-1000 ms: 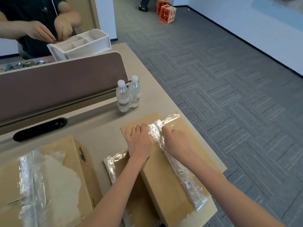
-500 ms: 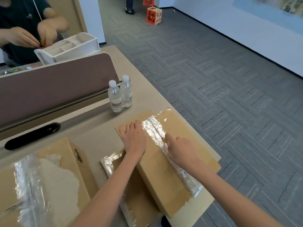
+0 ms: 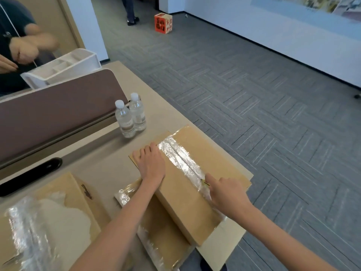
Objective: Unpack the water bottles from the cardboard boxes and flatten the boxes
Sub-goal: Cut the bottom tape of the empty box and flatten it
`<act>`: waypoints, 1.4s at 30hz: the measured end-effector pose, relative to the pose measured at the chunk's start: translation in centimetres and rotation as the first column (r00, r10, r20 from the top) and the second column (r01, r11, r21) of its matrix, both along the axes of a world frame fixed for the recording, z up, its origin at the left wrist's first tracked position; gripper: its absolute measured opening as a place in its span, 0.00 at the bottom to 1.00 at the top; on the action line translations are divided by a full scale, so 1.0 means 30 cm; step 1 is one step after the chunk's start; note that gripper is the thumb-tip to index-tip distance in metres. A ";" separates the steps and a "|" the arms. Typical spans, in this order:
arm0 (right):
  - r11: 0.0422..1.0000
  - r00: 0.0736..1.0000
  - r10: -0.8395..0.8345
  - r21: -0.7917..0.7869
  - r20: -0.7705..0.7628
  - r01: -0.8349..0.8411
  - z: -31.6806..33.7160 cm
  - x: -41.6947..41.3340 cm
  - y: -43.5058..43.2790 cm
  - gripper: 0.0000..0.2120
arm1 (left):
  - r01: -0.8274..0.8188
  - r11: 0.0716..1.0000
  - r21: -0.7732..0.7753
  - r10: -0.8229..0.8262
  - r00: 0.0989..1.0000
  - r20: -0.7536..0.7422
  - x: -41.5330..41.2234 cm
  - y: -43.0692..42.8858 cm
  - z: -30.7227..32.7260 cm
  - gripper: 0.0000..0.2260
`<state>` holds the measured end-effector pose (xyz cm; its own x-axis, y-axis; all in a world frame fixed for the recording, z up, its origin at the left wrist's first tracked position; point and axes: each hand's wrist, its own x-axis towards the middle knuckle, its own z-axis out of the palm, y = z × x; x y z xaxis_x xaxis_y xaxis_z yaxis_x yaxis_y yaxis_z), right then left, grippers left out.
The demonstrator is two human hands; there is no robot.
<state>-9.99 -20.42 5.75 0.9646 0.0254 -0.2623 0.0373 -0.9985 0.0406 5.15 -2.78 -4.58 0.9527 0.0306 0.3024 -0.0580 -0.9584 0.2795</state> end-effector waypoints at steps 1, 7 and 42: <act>1.000 1.000 -0.005 0.001 0.001 0.005 0.004 -0.013 -0.004 0.13 | 0.000 1.000 -0.003 0.000 1.000 -0.002 -0.002 0.000 0.002 0.07; 0.999 0.999 -0.034 -0.003 -0.020 0.034 0.028 -0.117 -0.038 0.13 | 0.015 1.000 0.011 -0.014 0.997 -0.074 -0.005 0.001 0.021 0.10; 0.976 0.998 -0.050 0.214 0.029 0.043 0.031 -0.200 -0.123 0.12 | 0.446 0.895 0.016 -0.417 0.847 -0.329 -0.578 -0.142 0.050 0.25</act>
<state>-15.98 -24.10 6.67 0.9743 0.0322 -0.2229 -0.0071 -0.9849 -0.1732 -12.19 -7.05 -3.07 0.9078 -0.4184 -0.0272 -0.3967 -0.8781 0.2677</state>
